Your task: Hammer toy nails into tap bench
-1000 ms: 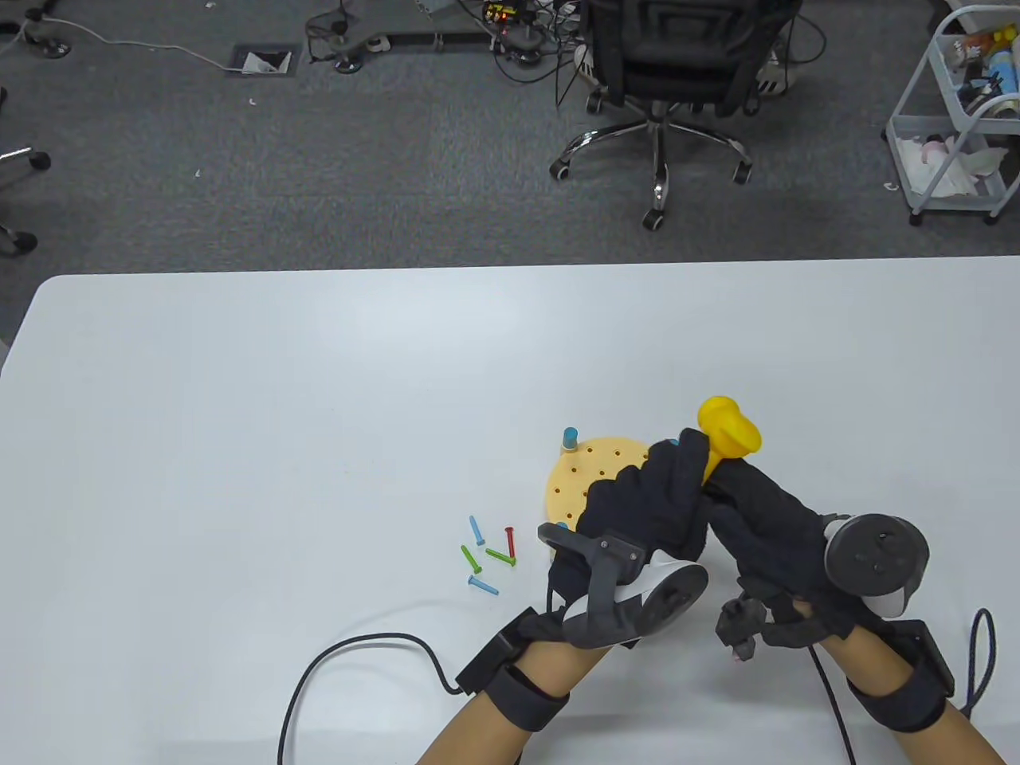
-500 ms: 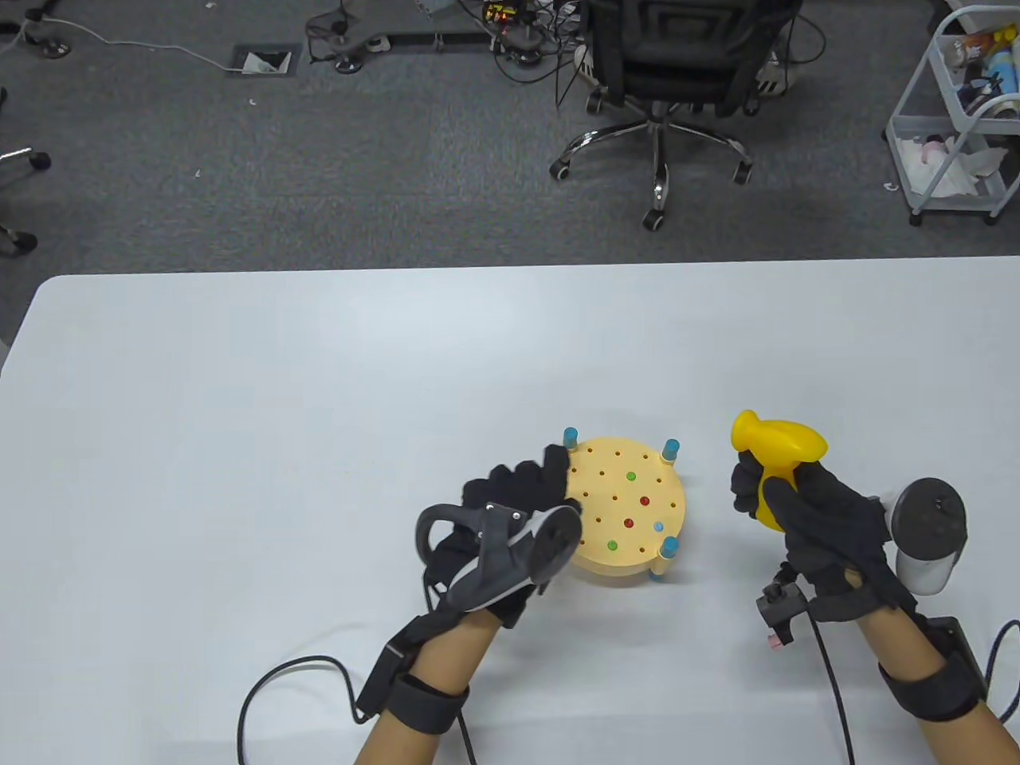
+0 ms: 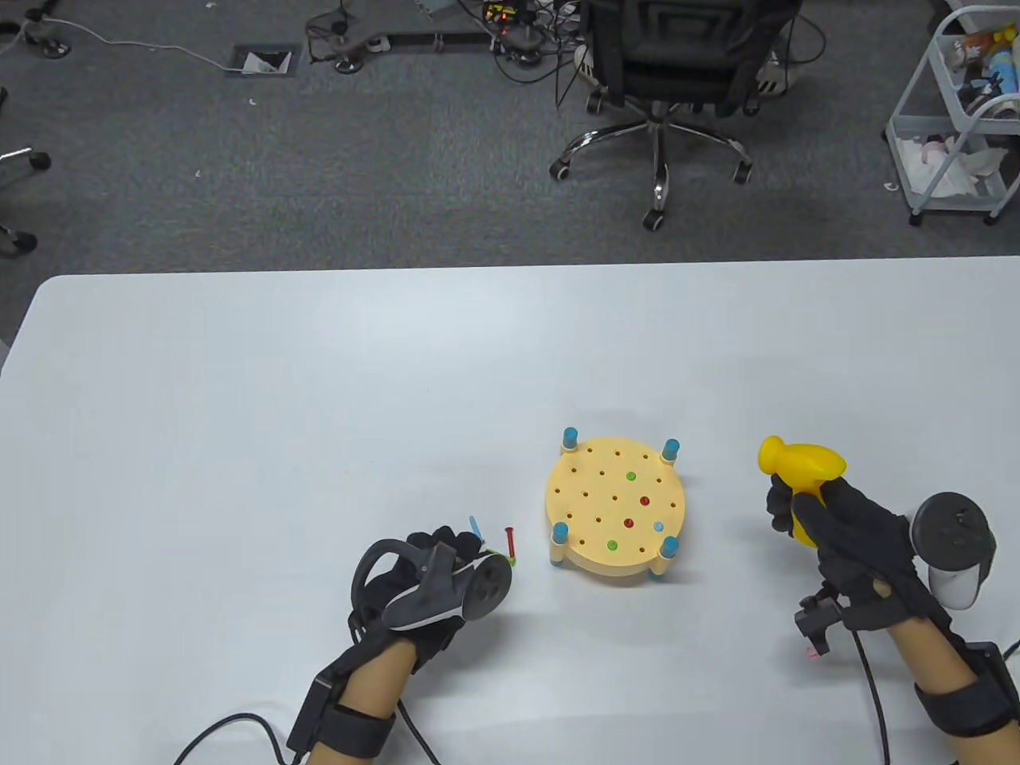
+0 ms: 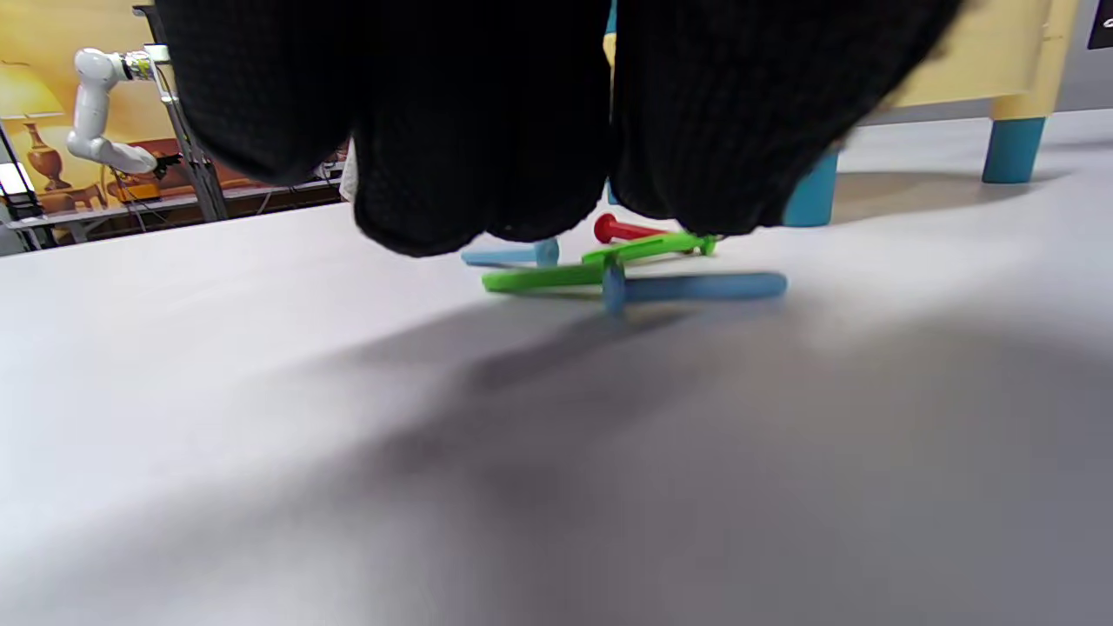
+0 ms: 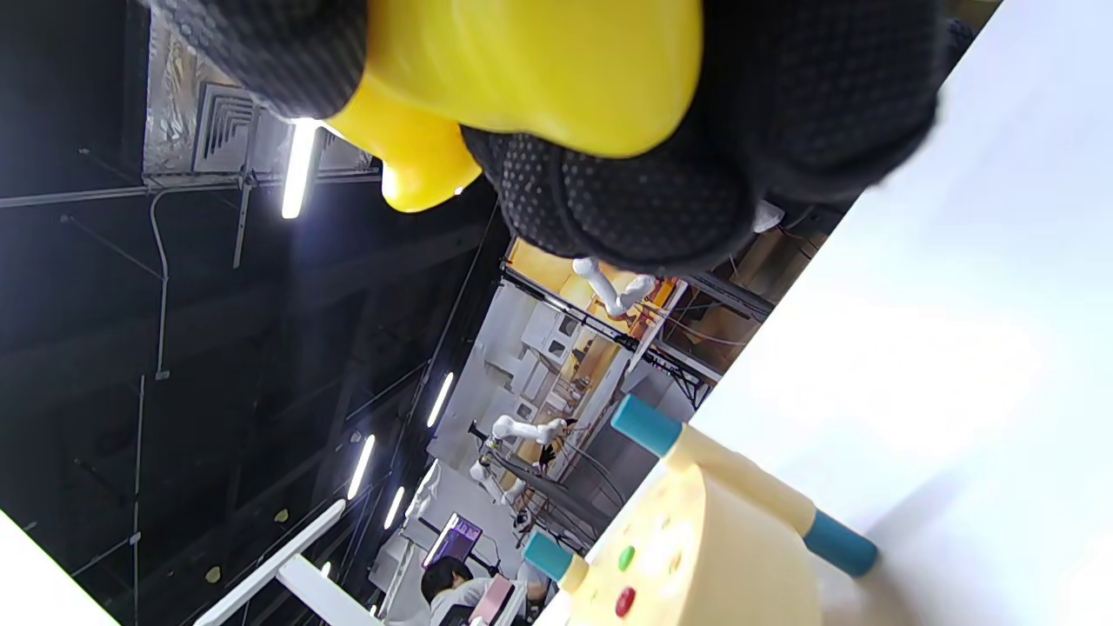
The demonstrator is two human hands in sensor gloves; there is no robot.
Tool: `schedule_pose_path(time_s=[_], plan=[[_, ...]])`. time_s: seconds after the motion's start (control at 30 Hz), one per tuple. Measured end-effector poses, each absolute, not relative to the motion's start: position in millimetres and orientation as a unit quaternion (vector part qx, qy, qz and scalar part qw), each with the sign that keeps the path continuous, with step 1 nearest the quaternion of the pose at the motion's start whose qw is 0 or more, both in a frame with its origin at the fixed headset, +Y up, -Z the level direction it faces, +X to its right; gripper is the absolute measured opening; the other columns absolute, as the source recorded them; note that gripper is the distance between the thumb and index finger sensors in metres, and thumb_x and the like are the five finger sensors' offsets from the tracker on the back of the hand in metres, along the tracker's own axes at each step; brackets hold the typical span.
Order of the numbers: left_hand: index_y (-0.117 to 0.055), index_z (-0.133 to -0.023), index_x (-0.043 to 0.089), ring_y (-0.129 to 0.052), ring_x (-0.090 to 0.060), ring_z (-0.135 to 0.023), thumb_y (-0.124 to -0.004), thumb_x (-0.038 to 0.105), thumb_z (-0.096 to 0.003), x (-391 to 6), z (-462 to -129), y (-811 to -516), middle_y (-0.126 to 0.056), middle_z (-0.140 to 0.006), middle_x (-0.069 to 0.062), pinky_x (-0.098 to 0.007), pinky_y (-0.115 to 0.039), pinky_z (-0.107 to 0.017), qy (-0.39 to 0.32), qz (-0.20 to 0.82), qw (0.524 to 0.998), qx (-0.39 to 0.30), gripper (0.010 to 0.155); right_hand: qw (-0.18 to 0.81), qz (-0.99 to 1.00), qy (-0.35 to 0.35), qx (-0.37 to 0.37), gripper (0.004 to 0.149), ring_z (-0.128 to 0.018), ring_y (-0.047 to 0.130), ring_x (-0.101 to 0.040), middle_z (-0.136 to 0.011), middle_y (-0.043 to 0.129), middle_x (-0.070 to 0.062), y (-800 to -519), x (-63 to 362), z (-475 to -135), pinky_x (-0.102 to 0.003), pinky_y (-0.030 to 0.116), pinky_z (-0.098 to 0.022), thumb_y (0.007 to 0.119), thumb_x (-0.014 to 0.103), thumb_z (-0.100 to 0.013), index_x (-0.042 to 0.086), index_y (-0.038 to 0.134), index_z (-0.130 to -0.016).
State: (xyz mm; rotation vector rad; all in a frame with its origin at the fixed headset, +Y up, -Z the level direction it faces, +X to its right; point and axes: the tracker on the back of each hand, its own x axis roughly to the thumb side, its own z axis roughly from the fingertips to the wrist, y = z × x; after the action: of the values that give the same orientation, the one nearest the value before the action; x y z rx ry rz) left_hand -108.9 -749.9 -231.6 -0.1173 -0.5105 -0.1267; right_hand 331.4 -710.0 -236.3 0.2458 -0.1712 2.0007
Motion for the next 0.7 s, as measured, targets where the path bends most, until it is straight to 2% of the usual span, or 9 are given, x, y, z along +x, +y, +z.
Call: schedule_pose_path(time_s=[0.13, 0.37, 0.7], plan=[[-0.082, -0.083, 0.035, -0.090, -0.027, -0.069, -0.089, 0.034, -0.0362, -110.0, -233.7, -753.9, -0.090, -0.083, -0.006, -0.051, -0.074, -0.056, -0.249, -0.047, 0.965, -0.067, 0.047, 0.532, 0.839, -0.055, 0.100, 0.065, -0.051, 0.097, -0.025, -0.074, 0.090, -0.013, -717.5, 328.8, -238.2, -0.040, 0.083, -0.042, 0.063, 0.052, -0.045, 0.008, 0.072, -0.092], [-0.085, -0.080, 0.033, -0.090, -0.027, -0.065, -0.089, 0.035, -0.0353, -101.4, -233.0, -763.5, -0.090, -0.078, -0.006, -0.050, -0.074, -0.055, -0.257, -0.089, 0.961, -0.045, 0.045, 0.529, 0.842, -0.038, 0.098, 0.065, -0.051, 0.097, -0.025, -0.074, 0.090, -0.013, -725.3, 326.7, -240.3, -0.040, 0.082, -0.042, 0.063, 0.052, -0.045, 0.008, 0.072, -0.092], [-0.083, -0.080, 0.026, -0.087, -0.028, -0.062, -0.086, 0.035, -0.0373, -93.3, -230.4, -766.0, -0.088, -0.073, -0.011, -0.052, -0.071, -0.057, -0.278, -0.123, 0.952, -0.049, 0.043, 0.528, 0.843, -0.024, 0.099, 0.065, -0.051, 0.097, -0.025, -0.074, 0.090, -0.014, -731.4, 322.5, -240.6, -0.040, 0.082, -0.042, 0.063, 0.052, -0.045, 0.008, 0.072, -0.092]])
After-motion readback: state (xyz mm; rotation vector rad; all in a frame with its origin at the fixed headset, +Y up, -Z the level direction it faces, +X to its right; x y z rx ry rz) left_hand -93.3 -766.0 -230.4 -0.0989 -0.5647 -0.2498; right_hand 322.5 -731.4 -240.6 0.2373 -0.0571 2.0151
